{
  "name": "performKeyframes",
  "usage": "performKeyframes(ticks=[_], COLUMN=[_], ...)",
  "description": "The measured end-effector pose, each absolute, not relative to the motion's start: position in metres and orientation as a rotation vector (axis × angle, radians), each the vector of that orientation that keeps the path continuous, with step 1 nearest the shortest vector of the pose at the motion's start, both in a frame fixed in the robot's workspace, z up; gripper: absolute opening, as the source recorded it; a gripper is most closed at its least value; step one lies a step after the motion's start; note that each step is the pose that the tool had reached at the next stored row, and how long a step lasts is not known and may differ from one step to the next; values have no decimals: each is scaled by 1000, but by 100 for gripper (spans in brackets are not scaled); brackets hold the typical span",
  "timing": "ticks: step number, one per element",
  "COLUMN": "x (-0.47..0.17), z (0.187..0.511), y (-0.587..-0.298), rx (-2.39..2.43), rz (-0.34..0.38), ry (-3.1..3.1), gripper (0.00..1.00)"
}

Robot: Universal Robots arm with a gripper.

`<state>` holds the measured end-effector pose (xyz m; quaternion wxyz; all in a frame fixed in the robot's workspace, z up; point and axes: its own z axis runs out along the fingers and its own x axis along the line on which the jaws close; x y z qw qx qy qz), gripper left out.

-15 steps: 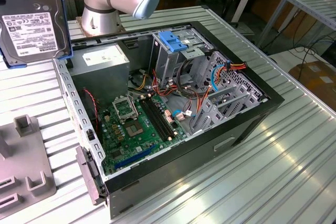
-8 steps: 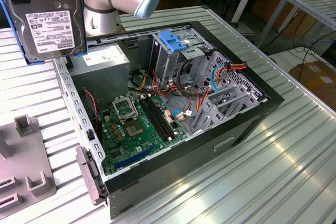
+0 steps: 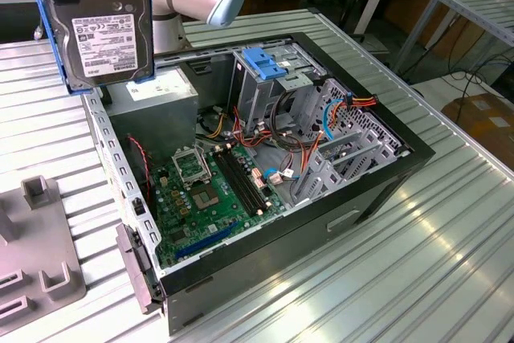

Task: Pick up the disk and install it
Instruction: 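Pick up the disk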

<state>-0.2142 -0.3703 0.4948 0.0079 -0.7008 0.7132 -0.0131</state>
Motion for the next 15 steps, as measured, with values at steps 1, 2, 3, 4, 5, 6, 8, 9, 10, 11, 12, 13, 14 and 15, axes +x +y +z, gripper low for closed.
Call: performKeyframes(ticks=[1, 2, 3, 4, 5, 6, 8, 9, 10, 11, 12, 13, 14, 15], x=[-206, -200, -195, -192, -189, -186, -178, -172, -165, -161, -158, -154, -153, -153], z=[495, 495, 494, 494, 494, 494, 494, 494, 494, 494, 494, 493, 493, 493], y=[-370, -370, -370, -370, -370, -370, -370, -370, -370, -370, -370, -371, -374, -377], rx=[-2191, -2191, -2191, -2191, -2191, -2191, -2191, -2191, -2191, -2191, -2191, -2191, -2191, -2191], rz=[-41, -41, -41, -41, -41, -41, -41, -41, -41, -41, -41, -41, -41, -41], ry=[2230, 2230, 2230, 2229, 2229, 2230, 2230, 2229, 2230, 2229, 2229, 2229, 2230, 2230], gripper=[36, 36, 36, 36, 36, 36, 36, 36, 36, 36, 36, 36, 36, 36])
